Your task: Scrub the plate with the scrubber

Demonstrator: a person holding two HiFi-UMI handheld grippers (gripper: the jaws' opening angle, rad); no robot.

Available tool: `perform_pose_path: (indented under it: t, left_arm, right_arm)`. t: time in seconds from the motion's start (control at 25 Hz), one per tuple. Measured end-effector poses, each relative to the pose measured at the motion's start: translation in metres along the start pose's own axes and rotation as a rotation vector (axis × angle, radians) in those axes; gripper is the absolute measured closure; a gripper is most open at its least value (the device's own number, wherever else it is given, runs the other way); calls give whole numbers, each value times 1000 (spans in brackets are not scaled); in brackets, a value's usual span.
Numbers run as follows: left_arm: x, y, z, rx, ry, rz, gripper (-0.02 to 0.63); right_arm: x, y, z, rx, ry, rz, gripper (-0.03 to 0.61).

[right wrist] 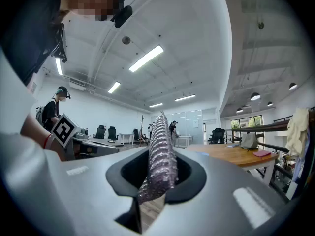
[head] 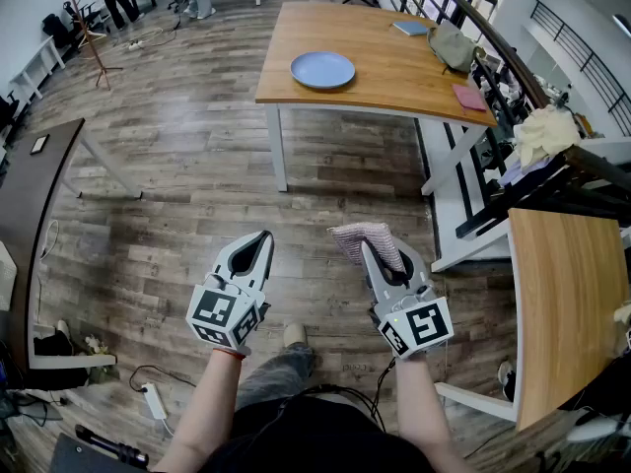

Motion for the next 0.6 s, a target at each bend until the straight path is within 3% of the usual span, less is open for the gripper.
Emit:
perform_pose_path:
  t: [0.28, 0.6]
  left_arm:
    - [62, -17, 57, -3, -9, -8, 617]
    - [114, -24, 75, -21, -37, -13, 617]
  right_arm:
    - [56, 4, -56, 0, 50, 3, 502]
    - [75, 10, -120, 70, 64, 4, 500]
Point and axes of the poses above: the fingertips, and each gripper's own axes: x forward along the fingers, z to its left, y out of its underside, the point moved 4 cm from there along -x, backward along the fingers, and after that the axes turned 2 degrees about z, right-handed, at the moved point
